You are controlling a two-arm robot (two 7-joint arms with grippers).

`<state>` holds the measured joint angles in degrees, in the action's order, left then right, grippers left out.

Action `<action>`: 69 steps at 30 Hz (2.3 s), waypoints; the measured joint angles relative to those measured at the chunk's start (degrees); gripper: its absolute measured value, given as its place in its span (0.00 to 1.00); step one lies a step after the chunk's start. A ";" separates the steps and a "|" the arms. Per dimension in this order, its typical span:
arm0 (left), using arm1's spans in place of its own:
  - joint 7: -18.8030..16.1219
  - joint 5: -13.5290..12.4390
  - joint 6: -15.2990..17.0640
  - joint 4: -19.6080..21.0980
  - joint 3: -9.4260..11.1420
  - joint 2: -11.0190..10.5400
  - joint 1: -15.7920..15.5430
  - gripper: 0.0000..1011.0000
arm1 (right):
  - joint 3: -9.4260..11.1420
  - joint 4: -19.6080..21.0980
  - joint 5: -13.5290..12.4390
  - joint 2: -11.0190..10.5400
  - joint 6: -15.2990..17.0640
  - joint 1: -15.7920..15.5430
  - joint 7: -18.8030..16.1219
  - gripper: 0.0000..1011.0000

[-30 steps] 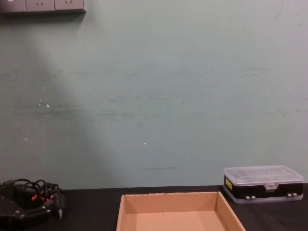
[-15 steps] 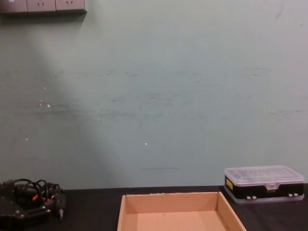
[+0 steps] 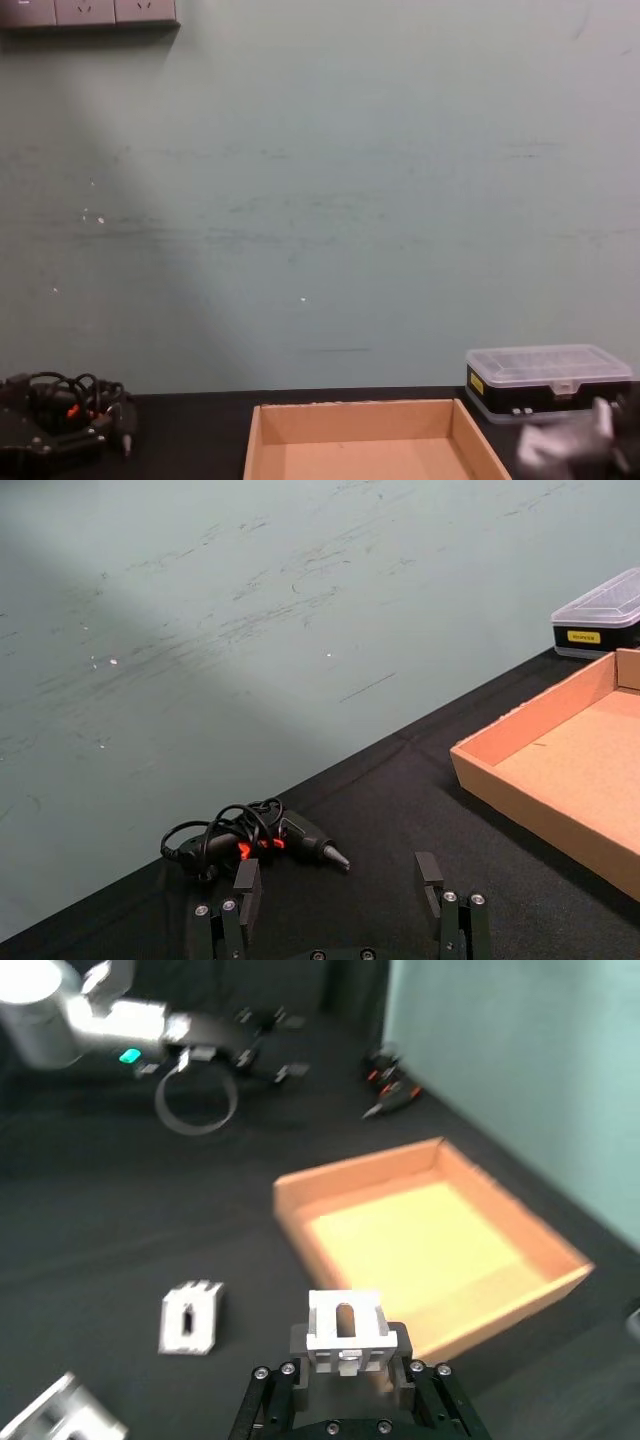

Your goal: Use one hand to pick up the angle iron from the table and place it into the box.

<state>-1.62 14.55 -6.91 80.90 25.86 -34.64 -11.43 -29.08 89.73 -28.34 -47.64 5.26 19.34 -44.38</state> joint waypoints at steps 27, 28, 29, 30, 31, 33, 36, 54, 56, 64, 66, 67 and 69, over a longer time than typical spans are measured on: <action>0.00 0.00 0.00 0.00 0.00 0.00 0.00 0.99 | -5.58 -24.00 12.40 21.73 -2.13 15.07 7.40 0.45; 0.00 0.00 0.00 0.00 0.00 0.00 0.00 0.99 | -5.70 -24.70 12.68 22.14 -2.05 15.34 7.25 0.45; 0.00 0.00 0.00 0.00 0.00 0.00 0.00 0.99 | -5.75 -24.93 12.85 22.29 -1.98 15.44 7.17 0.45; 0.00 0.00 0.00 0.00 0.00 0.00 0.00 0.99 | -5.77 -25.18 12.98 22.45 -1.92 15.54 7.07 0.45; 0.00 0.00 0.00 0.00 0.00 0.00 0.00 0.99 | -5.78 -25.57 13.17 22.70 -1.79 15.69 6.99 0.45; 0.00 0.00 0.00 0.00 0.00 0.00 0.00 0.99 | -5.78 -25.87 13.39 22.88 -1.64 15.78 6.95 0.45; 0.00 0.00 0.00 0.00 0.00 0.00 0.00 0.99 | -5.75 -26.30 13.74 23.18 -1.24 15.89 6.92 0.45; 0.00 0.00 0.00 0.00 0.00 0.00 0.00 0.99 | -5.13 -26.37 14.83 23.76 0.02 15.47 6.58 0.86; 0.00 0.00 0.00 0.00 0.00 0.00 0.00 0.99 | -4.84 -25.97 14.77 23.68 -0.02 15.22 6.73 0.89; 0.00 0.00 0.00 0.00 0.00 0.00 0.00 0.99 | -2.82 -23.14 13.64 22.69 -0.70 13.37 7.88 0.99; 0.00 0.00 0.00 0.00 0.00 0.00 0.00 0.99 | -2.35 -22.50 13.32 22.43 -0.83 12.90 8.24 0.99; 0.00 0.00 0.00 0.00 0.00 0.00 0.00 0.99 | -2.08 -22.12 13.13 22.26 -0.87 12.60 8.37 0.99; 0.00 0.00 0.00 0.00 0.00 0.00 0.00 0.99 | -1.11 -20.55 12.47 21.66 -1.01 11.69 8.85 0.99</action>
<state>-1.62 14.55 -6.91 80.90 25.86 -34.65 -11.43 -30.19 69.18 -15.87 -25.98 4.25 31.03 -35.53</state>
